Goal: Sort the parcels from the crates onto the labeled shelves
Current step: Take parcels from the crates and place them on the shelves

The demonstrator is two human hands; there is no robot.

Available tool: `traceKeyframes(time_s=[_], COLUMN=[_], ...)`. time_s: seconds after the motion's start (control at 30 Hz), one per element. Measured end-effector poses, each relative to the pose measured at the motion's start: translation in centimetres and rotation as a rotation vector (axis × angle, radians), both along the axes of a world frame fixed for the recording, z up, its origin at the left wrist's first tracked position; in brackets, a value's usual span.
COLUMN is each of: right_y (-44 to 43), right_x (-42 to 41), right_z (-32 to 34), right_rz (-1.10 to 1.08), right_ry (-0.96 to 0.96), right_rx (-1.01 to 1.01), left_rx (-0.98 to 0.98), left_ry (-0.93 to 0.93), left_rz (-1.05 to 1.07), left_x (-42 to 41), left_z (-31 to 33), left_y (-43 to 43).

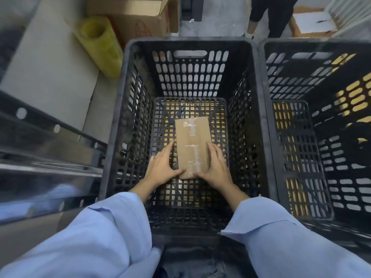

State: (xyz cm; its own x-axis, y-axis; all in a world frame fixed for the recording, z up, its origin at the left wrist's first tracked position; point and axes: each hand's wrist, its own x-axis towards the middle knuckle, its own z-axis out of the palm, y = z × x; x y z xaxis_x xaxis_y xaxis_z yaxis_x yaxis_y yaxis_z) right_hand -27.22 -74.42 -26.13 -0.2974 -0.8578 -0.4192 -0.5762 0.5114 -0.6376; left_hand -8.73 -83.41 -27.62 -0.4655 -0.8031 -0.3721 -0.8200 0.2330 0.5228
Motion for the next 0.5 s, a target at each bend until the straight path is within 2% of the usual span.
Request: traceKeyframes(time_s=[0.13, 0.3, 0.5], right_y=[-0.5, -1.2, -2.9], right_x=[0.0, -0.1, -0.4], right_z=[-0.9, -1.5, -0.6], right_rz=[-0.161, -0.162, -0.165], right_ry=[-0.104, -0.145, -0.142], right_rx=[0.018, 0.046, -0.035], left_rx=[0.126, 0.213, 0.205], left_ry=[0.080, 0.231, 0.349], left_rz=[0.101, 0.146, 0.236], left_x=[-0.2, -1.0, -2.0], left_z=[-0.3, -0.6, 0.2], left_y=[0.1, 0.3, -0.8])
